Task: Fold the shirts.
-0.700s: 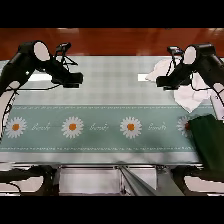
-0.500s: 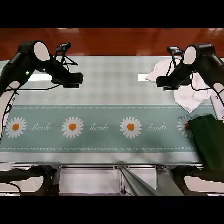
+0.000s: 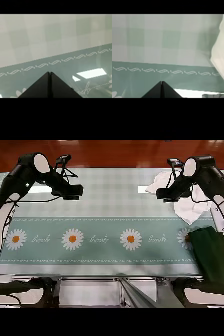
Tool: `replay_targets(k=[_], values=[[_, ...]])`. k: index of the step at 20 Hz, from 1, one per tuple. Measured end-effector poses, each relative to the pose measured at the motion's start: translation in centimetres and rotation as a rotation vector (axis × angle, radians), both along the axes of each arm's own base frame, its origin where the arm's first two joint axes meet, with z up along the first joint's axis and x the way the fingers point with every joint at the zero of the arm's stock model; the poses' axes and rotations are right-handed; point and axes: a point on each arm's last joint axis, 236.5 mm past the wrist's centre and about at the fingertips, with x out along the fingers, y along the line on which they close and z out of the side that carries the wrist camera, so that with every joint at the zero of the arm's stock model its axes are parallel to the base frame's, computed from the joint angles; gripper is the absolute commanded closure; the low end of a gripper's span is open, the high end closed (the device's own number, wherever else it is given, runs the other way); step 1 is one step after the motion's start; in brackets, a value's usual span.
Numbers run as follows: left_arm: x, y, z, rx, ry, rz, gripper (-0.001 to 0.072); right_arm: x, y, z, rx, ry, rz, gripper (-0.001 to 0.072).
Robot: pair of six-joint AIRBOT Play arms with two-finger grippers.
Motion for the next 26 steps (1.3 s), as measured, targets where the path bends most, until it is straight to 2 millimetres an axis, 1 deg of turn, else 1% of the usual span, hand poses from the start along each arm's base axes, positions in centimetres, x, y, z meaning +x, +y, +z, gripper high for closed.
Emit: replay_targets(k=[5,7,8,9,10,11,12,13,14,15,16,17,18,19,20,21,22,23,24,26], values=[[0.0,0.0,0.0,0.0,-0.001,0.0,0.0689,0.2,0.0,0.0,0.001,-0.009,0.0,0.0686],[0.2,0.0,0.0,-0.002,-0.01,0.002,0.068,1.6,0.2,0.3,0.008,-0.071,0.001,0.0682],[0.5,-0.1,0.1,-0.004,-0.018,0.005,0.0576,2.5,0.3,0.6,0.012,-0.108,0.003,0.0579],[0.8,-0.1,0.1,-0.006,-0.029,0.008,0.0352,3.5,0.4,0.9,0.016,-0.153,0.004,0.0284],[1.1,0.1,0.3,-0.005,-0.042,0.014,0.0207,4.5,0.3,1.5,0.011,-0.198,0.007,0.0294],[1.5,0.6,0.6,0.003,-0.054,0.021,0.0205,5.6,-0.4,2.3,-0.015,-0.248,0.011,0.0294],[2.0,1.6,1.0,0.023,-0.067,0.031,0.0205,6.7,-1.4,3.3,-0.058,-0.298,0.017,0.0294],[2.2,3.0,1.5,0.055,-0.072,0.043,0.0205,7.8,-3.2,4.6,-0.124,-0.348,0.019,0.0295],[2.2,4.4,2.1,0.082,-0.077,0.057,0.0205,8.8,-5.3,5.9,-0.19,-0.393,0.009,0.0295],[2.2,5.8,3.0,0.099,-0.093,0.078,0.0205,9.6,-7.9,7.1,-0.241,-0.436,-0.03,0.0296],[2.1,6.8,4.1,0.104,-0.113,0.101,0.0205,10.1,-10.6,7.7,-0.269,-0.463,-0.092,0.0298],[1.6,7.7,5.4,0.108,-0.139,0.122,0.0205,10.4,-13.2,7.8,-0.28,-0.475,-0.156,0.0298],[1.1,8.1,6.7,0.101,-0.175,0.133,0.0205,10.4,-15.7,7.3,-0.279,-0.471,-0.222,0.0298],[0.3,8.1,7.9,0.088,-0.213,0.141,0.0205,10.3,-18.3,6.3,-0.266,-0.456,-0.288,0.0298],[-0.6,8.0,9.0,0.076,-0.251,0.141,0.0205,10.0,-20.6,4.8,-0.247,-0.429,-0.347,0.0298],[-1.8,7.8,9.7,0.065,-0.281,0.141,0.0205,9.7,-22.3,3.4,-0.22,-0.406,-0.392,0.0298],[-3.1,7.5,10.0,0.055,-0.3,0.141,0.0205,9.6,-23.6,1.7,-0.19,-0.381,-0.415,0.0298],[-4.3,7.2,9.8,0.04,-0.311,0.149,0.0205,9.7,-24.0,0.0,-0.144,-0.359,-0.428,0.0298],[-5.6,7.0,9.2,0.031,-0.305,0.158,0.0205,9.9,-24.0,-1.5,-0.102,-0.34,-0.427,0.0298],[-7.5,6.7,7.2,0.018,-0.271,0.183,0.0205,10.3,-23.5,-4.5,-0.047,-0.303,-0.405,0.0298]])
